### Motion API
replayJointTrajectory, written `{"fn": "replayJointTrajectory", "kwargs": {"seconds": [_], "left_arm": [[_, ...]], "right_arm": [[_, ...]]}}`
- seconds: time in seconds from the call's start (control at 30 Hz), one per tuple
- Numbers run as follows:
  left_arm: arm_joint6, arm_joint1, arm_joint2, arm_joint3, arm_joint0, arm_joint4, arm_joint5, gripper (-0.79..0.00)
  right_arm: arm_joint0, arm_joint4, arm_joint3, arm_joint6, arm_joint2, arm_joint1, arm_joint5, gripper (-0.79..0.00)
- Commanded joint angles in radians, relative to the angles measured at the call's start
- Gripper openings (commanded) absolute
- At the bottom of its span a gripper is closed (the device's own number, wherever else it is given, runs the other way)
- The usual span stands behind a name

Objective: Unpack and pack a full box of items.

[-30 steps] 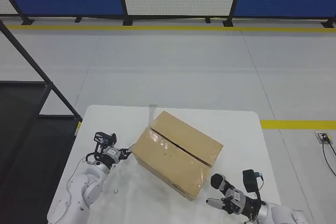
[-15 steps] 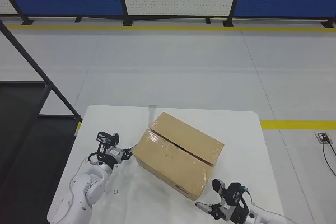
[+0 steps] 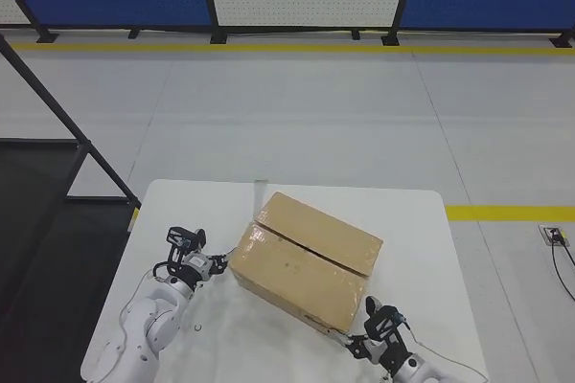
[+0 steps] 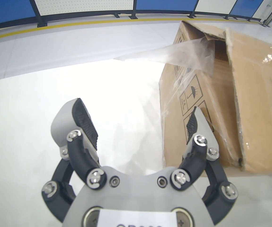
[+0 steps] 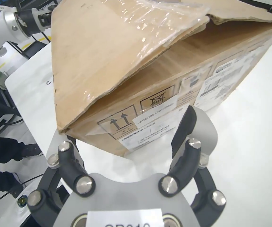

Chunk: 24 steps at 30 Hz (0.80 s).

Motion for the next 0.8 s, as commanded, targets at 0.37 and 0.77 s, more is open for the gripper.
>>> {"fn": "replayJointTrajectory", "kwargs": {"seconds": [0.37,0.77], "left_arm": [[-0.002,0.002,-0.001,-0.035,0.032,-0.006,0.0,0.0],[-0.005,0.002,0.005,-0.051,0.045,-0.003,-0.003,0.0]], "right_arm": [[0.051,0.045,0.022,-0.003,-0.009,-0.015,0.11,0.0],[-0.007,0.209,-0.012,-0.061,0.122,0.0,-0.055,0.0]]}}
